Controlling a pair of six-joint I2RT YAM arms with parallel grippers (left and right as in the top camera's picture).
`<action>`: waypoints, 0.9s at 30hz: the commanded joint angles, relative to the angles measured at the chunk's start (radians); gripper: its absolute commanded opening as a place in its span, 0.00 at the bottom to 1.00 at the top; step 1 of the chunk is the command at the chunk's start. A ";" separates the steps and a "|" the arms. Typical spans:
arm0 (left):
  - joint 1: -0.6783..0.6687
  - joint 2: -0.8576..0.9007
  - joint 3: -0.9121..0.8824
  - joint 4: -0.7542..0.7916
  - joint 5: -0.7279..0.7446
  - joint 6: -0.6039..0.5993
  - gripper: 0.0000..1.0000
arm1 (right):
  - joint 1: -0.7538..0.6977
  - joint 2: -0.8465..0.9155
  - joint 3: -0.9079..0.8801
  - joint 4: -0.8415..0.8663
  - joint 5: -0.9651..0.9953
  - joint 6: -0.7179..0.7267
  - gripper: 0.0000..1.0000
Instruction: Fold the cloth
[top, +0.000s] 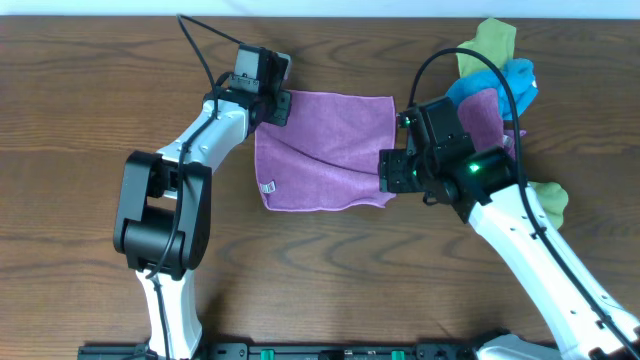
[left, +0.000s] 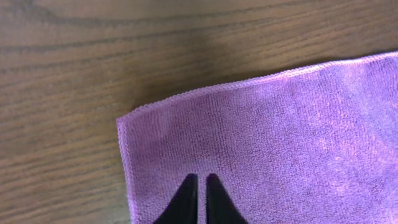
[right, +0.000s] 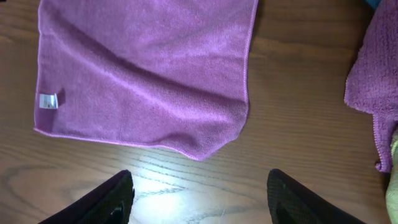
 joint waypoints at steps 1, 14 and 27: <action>-0.001 -0.008 0.018 -0.002 0.007 -0.114 0.06 | -0.009 -0.003 0.001 -0.016 0.003 -0.029 0.67; -0.001 0.026 0.018 0.120 -0.080 -0.066 0.06 | -0.009 -0.003 -0.002 -0.032 -0.004 -0.056 0.02; 0.000 0.088 0.018 0.100 -0.082 -0.036 0.06 | -0.009 -0.003 -0.193 0.093 -0.064 0.004 0.01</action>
